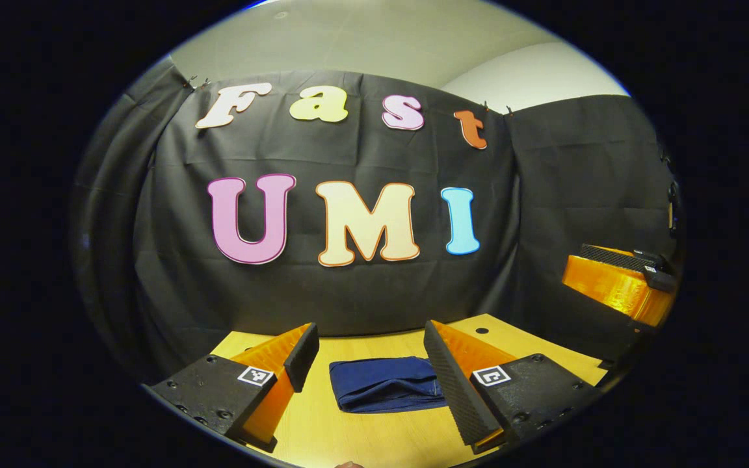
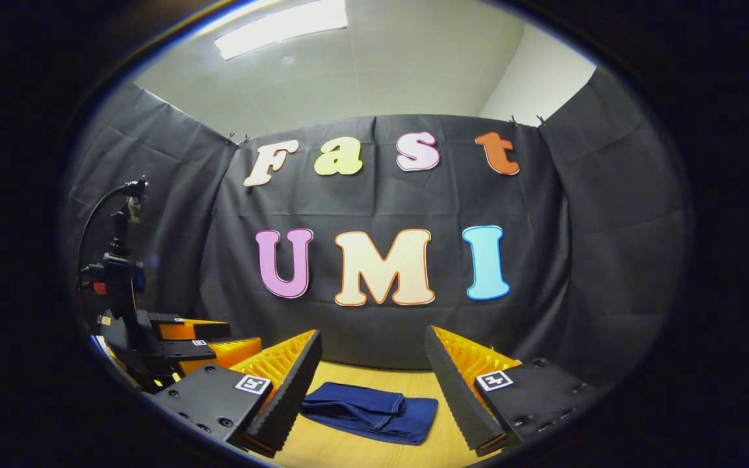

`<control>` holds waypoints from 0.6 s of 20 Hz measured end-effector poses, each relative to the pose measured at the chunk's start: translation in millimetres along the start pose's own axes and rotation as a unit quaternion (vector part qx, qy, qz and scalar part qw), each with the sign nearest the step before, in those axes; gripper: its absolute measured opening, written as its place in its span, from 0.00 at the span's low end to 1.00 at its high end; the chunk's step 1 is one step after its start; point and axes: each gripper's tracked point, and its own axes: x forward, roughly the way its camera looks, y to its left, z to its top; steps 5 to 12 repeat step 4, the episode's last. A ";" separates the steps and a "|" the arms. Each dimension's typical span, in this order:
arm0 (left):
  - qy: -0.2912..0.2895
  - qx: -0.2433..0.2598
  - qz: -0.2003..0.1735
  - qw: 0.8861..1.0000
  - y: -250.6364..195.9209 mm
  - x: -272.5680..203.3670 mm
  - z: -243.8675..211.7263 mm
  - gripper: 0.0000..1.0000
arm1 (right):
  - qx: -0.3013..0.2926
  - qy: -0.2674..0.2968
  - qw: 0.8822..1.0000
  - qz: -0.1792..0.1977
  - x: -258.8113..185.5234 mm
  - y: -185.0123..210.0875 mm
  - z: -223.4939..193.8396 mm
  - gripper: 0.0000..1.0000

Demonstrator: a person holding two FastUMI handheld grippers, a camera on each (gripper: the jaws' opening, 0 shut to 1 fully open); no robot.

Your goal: Grasp the waist and the cuffs of the jeans and fold them to make the two legs overlap; first hold the waist and fold one-third of the jeans toward the cuffs, then hold the cuffs and fold the remaining one-third in the same direction to finish folding.

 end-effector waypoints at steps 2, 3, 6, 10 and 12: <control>-0.006 0.001 0.000 1.000 4.6 -11.3 6.6 0.95 | 0.013 -0.009 1.000 -0.001 -4.7 9.3 9.2 0.99; -0.012 0.004 0.001 1.000 7.4 -15.9 11.8 0.95 | 0.016 -0.012 1.000 -0.001 -6.9 12.1 12.3 0.98; -0.018 0.006 0.003 1.000 9.0 -18.1 15.8 0.96 | 0.017 -0.016 1.000 -0.005 -9.0 10.5 16.2 0.98; -0.018 0.006 0.003 1.000 9.0 -18.1 15.8 0.96 | 0.017 -0.016 1.000 -0.005 -9.0 10.5 16.2 0.98; -0.018 0.006 0.003 1.000 9.0 -18.1 15.8 0.96 | 0.017 -0.016 1.000 -0.005 -9.0 10.5 16.2 0.98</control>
